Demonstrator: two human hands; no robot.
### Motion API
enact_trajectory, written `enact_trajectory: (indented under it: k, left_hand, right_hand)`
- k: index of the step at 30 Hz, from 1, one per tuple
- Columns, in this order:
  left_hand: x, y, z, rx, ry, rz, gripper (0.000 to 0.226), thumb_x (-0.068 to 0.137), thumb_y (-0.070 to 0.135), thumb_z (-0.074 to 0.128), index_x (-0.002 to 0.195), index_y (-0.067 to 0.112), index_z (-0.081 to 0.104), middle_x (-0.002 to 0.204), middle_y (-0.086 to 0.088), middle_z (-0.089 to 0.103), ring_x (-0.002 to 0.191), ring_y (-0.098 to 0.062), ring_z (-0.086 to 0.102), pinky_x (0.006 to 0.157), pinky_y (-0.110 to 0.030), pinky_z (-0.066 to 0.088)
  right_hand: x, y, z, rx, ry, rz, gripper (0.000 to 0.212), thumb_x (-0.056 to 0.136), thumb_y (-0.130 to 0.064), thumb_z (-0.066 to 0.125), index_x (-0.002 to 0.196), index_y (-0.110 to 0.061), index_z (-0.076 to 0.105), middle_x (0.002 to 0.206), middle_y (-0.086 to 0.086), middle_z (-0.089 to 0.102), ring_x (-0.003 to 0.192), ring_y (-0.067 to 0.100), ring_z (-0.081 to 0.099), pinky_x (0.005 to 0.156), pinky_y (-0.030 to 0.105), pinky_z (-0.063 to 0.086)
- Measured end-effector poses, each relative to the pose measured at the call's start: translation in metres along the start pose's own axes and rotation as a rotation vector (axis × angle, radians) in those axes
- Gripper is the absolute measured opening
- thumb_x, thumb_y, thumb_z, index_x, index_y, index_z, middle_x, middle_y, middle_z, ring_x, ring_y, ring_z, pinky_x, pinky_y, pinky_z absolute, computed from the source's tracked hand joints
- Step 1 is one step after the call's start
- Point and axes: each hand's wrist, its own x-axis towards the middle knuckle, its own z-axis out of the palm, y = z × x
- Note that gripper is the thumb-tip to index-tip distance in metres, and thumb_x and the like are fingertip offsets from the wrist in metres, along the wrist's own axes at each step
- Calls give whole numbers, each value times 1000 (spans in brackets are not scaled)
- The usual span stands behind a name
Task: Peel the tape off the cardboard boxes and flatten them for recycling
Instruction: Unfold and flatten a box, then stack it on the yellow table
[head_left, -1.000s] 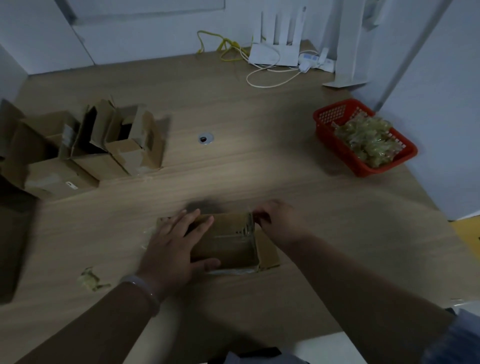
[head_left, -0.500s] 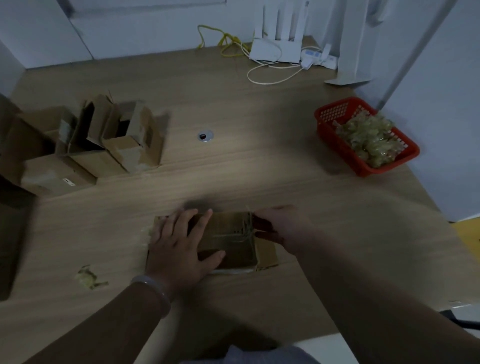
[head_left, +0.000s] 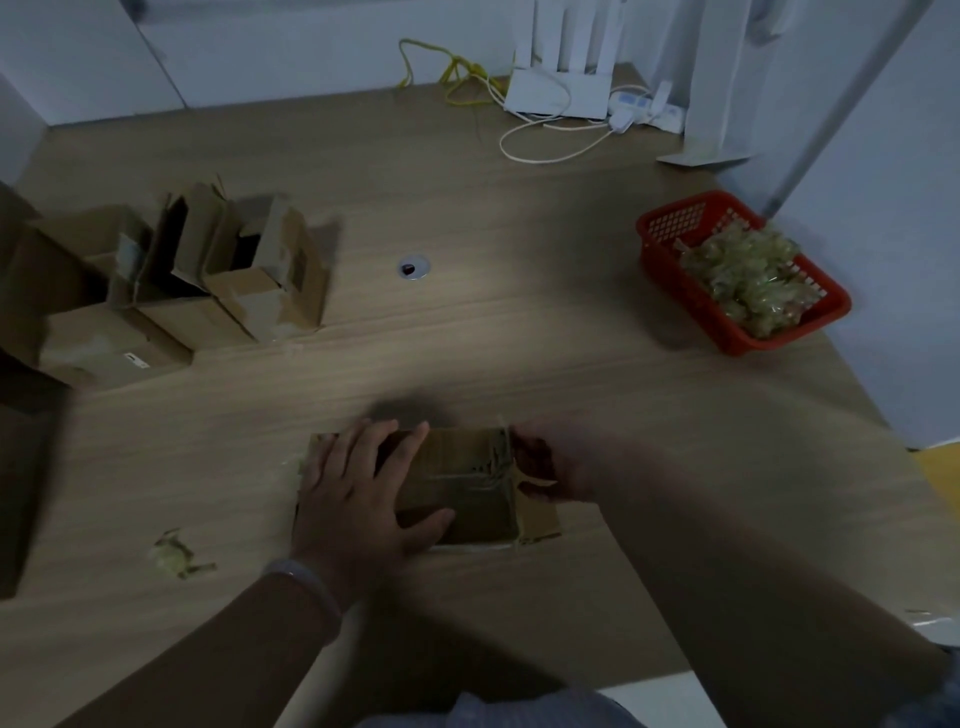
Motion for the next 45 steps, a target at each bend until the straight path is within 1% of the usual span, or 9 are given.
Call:
enact_trajectory:
  k: [5,9,14,20,27,31,35,40,45]
  left_hand:
    - [1,0,2,-2,23,-9,84,72,77,40,142,31,42,136,-4,48,128,-29,41,111,-47,22]
    - [3,0,4,2,16,-44,86,71,80,37,144,34,39,138,-2,45,130,-28,39,112,-45,20]
    - [2,-1,7,-1,20,-46,86,72,81,36,145,36,35,140,0,43,131,-26,35,112,-45,19]
    - [3,0,9,5,46,-51,86,69,80,40,143,35,40,138,-1,45,130,-26,37,112,-47,22]
    - [4,-1,11,14,49,-52,86,68,80,39,142,35,39,137,-1,43,130,-26,36,112,-47,23]
    - [4,-1,12,3,54,-60,87,68,81,38,142,36,38,139,0,42,132,-25,33,113,-46,21]
    - [3,-1,12,2,33,-66,89,67,84,32,144,38,33,143,2,37,136,-24,27,116,-44,15]
    - [3,-1,12,-18,22,-81,91,66,85,28,146,41,27,147,4,31,139,-23,21,117,-43,10]
    - [2,0,13,-12,19,-82,91,66,84,26,146,41,24,147,3,31,140,-24,21,117,-44,10]
  right_hand:
    - [-4,-12,-1,-296,15,-39,18,94,-22,56,76,-23,58,67,-7,50,62,6,48,67,30,44]
    - [-9,-20,-10,-394,71,-270,5,88,-21,67,89,-25,70,79,-4,64,70,8,58,78,34,50]
    - [-18,-18,-17,-509,69,-365,3,83,-24,72,81,-24,71,71,-8,67,70,5,60,67,29,51]
    - [-24,-3,-21,-679,157,-646,2,85,-19,69,87,-19,69,80,-1,65,74,11,60,73,36,55]
    - [-29,12,-25,-1067,243,-790,5,81,-29,73,85,-26,73,77,-12,61,81,8,59,70,21,42]
    - [-37,13,-22,-1007,188,-967,5,79,-22,75,79,-23,70,85,-11,60,85,6,55,74,22,40]
    - [-42,11,-17,-909,133,-889,26,80,-18,73,67,-36,60,68,-14,62,66,-5,57,66,18,45]
    - [-36,18,-7,-481,49,-768,15,84,-1,69,82,-16,71,67,-3,68,66,14,65,64,27,56]
    - [-21,38,0,-842,306,-963,24,82,-15,74,106,-17,75,101,3,63,88,15,61,83,21,46]
